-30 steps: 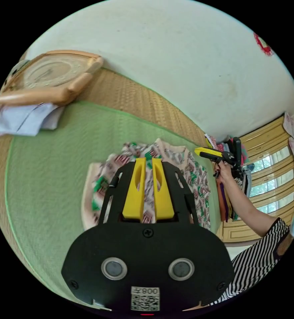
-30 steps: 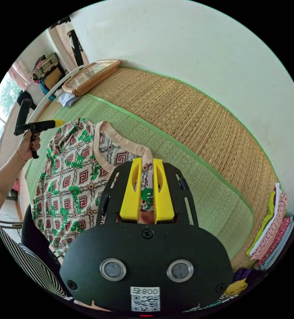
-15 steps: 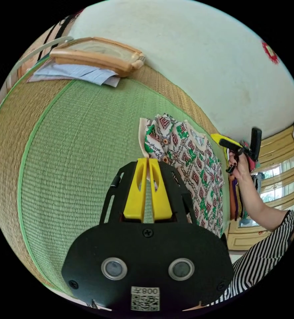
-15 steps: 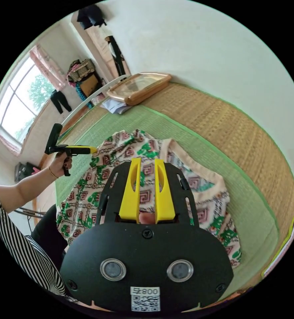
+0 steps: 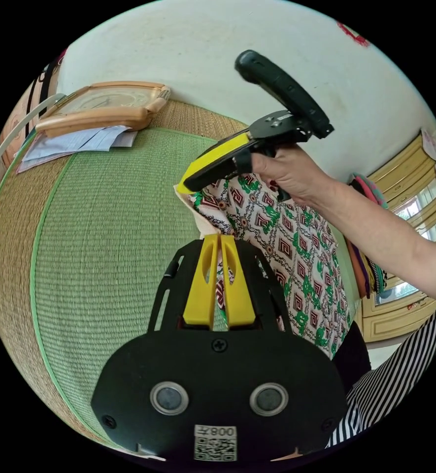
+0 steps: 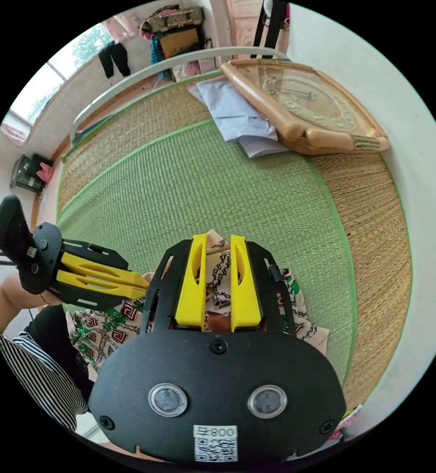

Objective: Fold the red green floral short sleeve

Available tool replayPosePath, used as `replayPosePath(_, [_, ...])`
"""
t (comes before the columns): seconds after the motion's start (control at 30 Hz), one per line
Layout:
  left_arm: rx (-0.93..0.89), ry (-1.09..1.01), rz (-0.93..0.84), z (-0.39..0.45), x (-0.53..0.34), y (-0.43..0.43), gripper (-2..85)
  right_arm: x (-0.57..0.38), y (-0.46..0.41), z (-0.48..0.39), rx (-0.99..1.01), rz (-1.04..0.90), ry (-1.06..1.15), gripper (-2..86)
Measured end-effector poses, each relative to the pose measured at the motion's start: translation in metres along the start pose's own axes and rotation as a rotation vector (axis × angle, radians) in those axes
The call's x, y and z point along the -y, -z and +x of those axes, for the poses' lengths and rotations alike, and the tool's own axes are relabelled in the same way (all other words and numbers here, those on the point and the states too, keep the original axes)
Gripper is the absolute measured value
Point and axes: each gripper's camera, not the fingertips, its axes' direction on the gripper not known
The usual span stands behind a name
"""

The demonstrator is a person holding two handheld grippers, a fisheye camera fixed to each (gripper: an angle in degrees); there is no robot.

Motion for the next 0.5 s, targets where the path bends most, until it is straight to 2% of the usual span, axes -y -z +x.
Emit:
replayPosePath(0.17, [-0.021, 0.009, 0.042, -0.004, -0.013, 0.011, 0.5, -0.001, 0.003, -0.008, -0.026, 0.008, 0.018, 1.9])
replayPosePath(0.4, [0.053, 0.023, 0.202, -0.008, -0.031, 0.053, 0.7, 0.006, 0.089, -0.011, 0.031, 0.286, 0.043, 1.5])
replayPosePath(0.5, [0.072, 0.07, 0.186, -0.02, -0.037, 0.047, 0.9, 0.019, 0.085, -0.004, 0.043, 0.255, 0.019, 2.6])
